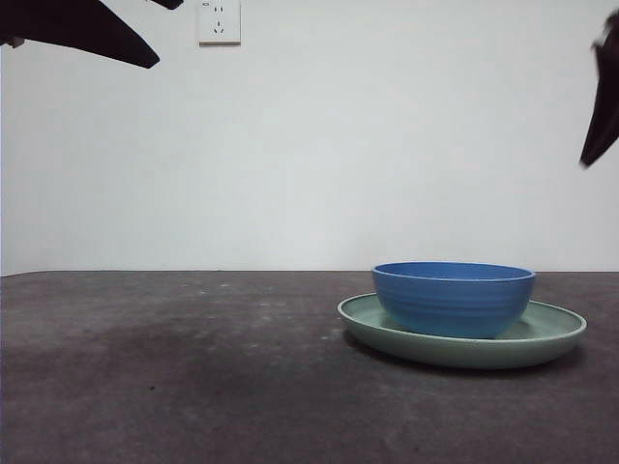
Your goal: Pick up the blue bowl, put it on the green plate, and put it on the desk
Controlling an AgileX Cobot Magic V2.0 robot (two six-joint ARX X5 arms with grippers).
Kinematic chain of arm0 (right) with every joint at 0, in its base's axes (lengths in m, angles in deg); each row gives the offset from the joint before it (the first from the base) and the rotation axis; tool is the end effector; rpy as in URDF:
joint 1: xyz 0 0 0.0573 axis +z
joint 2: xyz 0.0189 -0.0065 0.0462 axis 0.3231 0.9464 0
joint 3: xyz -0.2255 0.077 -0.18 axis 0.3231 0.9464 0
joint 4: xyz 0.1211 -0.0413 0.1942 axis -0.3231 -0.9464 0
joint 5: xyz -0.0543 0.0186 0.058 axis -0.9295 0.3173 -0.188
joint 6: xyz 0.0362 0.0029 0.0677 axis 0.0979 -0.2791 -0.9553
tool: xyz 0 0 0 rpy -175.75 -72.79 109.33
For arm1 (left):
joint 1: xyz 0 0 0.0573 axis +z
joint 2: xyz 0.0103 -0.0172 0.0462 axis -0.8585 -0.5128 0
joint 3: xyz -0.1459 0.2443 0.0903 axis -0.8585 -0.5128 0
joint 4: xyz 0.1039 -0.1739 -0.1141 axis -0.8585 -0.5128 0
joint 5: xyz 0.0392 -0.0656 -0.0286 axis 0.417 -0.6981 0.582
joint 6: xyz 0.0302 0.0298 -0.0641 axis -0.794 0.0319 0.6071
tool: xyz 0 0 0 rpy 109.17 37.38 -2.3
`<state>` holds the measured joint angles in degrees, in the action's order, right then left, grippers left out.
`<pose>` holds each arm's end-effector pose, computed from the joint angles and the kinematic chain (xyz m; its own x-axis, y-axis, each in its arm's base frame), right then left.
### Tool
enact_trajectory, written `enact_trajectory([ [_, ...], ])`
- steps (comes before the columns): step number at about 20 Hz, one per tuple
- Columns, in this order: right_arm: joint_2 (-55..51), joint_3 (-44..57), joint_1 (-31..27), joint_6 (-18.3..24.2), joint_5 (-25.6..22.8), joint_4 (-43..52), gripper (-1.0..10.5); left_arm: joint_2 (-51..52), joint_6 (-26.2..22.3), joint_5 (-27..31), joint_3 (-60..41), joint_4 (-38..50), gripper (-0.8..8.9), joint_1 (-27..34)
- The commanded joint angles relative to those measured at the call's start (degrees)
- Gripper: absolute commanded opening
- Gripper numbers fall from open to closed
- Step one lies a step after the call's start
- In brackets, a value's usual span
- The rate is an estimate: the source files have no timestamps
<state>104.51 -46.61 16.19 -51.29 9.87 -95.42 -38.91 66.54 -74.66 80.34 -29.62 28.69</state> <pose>0.2147 0.0147 0.2753 0.5771 0.3694 -0.7284 -0.1283 0.9218 0.3658 0.1302 -0.1156 0.3199 0.2567 -0.7820 -0.5679 0.7677 0.5219 -0.3718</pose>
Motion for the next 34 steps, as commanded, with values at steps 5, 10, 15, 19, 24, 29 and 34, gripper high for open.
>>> enact_trajectory([
  [5, 17.0, -0.8, 1.3, -0.6, 1.4, 7.2, 3.4, -0.3, -1.1, -0.2, 0.5, 0.2, 2.22, -0.4],
  [10, 23.2, -0.8, 3.4, -0.6, 2.2, 12.1, 2.4, -0.3, -1.1, -0.2, 0.5, 0.3, 2.22, -0.4],
  [15, 25.3, -0.8, 4.6, -0.6, 2.2, 14.3, 1.7, -0.3, -0.7, -0.2, 0.5, 0.3, 2.22, -0.4],
  [19, 26.8, -0.8, 4.6, -0.6, 2.1, 14.4, 0.8, -0.3, -0.7, -0.2, 0.5, 0.2, 2.22, -0.4],
  [24, 26.9, -0.8, 4.6, -0.6, 2.1, 15.3, 0.1, -0.3, -0.5, -0.2, 0.5, 0.2, 2.22, -0.4],
  [29, 25.6, -0.8, 4.6, -2.1, 2.4, 15.2, 0.1, -0.3, -0.4, -0.2, 0.5, -0.1, 2.22, -0.4],
  [34, 20.9, -0.8, 4.7, -4.6, 5.5, 15.3, 0.1, -0.3, -0.5, -0.2, 0.5, -0.7, 2.22, -0.4],
])
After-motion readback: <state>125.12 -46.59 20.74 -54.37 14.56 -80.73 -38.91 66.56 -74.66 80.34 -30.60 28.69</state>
